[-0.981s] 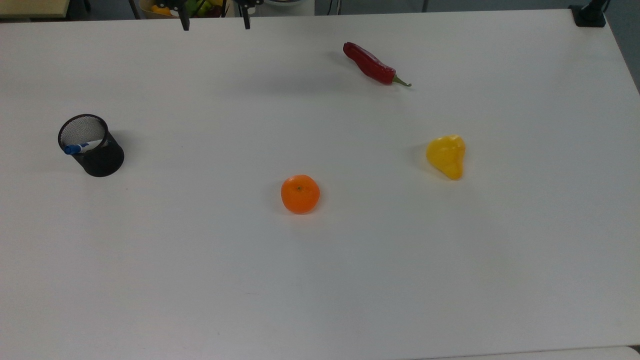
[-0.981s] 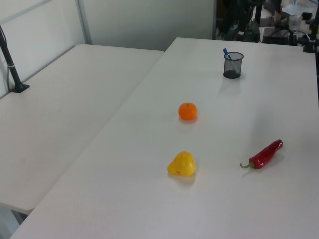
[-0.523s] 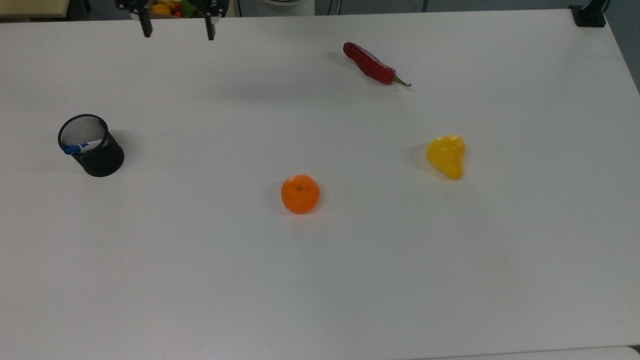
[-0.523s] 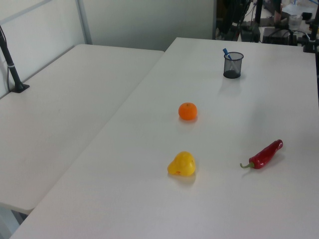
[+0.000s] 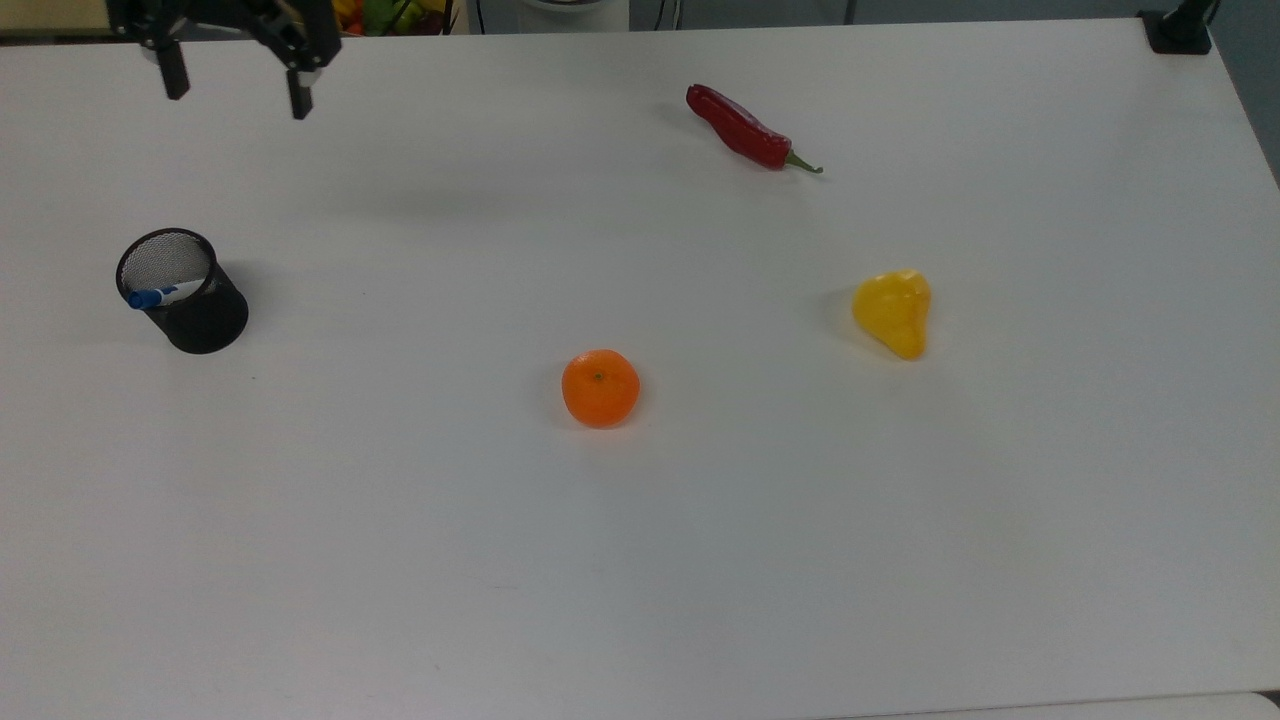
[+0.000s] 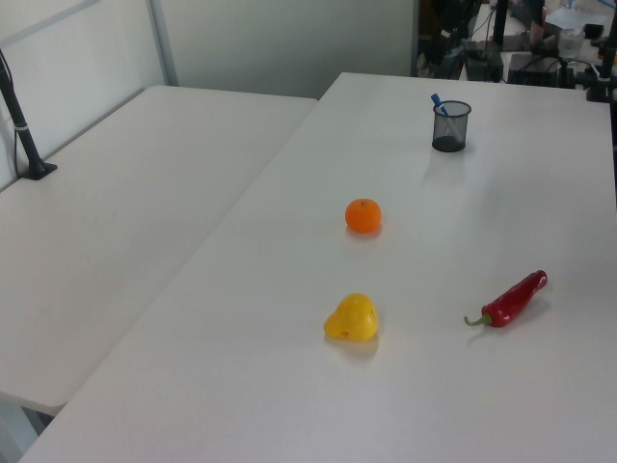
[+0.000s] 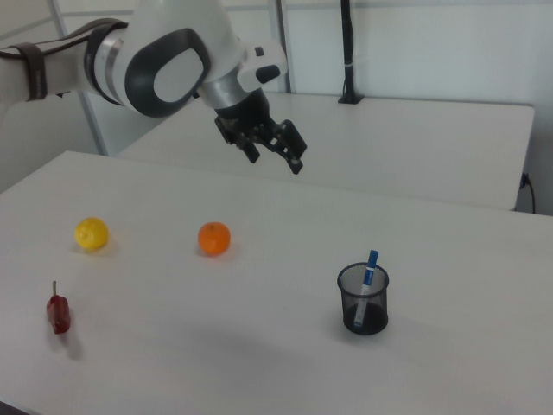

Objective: Take marker pen
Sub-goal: 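Move the open gripper over the black mesh pen cup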

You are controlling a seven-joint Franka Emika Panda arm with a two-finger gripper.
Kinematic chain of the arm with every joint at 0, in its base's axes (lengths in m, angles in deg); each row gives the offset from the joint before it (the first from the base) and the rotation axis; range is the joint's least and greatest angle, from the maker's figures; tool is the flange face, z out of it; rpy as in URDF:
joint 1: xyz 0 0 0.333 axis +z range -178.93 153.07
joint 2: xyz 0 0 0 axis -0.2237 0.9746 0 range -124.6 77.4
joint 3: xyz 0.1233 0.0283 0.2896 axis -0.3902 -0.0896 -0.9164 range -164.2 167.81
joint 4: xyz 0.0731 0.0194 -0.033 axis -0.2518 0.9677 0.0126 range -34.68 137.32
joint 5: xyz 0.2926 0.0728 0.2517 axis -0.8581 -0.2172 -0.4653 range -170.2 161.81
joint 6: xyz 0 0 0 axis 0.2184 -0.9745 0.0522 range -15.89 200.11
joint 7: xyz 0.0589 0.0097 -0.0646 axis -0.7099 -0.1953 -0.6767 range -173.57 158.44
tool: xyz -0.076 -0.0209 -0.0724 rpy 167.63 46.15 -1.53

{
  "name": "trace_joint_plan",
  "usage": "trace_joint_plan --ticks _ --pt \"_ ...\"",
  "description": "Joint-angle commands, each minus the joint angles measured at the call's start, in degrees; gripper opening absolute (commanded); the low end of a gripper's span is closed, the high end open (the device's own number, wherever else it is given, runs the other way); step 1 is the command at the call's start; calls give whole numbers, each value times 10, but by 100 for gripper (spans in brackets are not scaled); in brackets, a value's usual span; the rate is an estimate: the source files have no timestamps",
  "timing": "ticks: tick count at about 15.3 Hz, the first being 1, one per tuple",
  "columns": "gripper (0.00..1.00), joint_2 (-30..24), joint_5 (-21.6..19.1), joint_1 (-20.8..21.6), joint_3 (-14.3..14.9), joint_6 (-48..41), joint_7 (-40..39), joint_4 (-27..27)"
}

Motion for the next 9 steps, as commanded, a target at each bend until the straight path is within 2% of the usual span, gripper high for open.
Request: trace_joint_plan --ticks 1,5,9 --pt "100 15 6 3 22 43 7 4" --pt "100 38 6 3 47 80 8 6" --pt "99 76 5 -9 51 133 8 7"
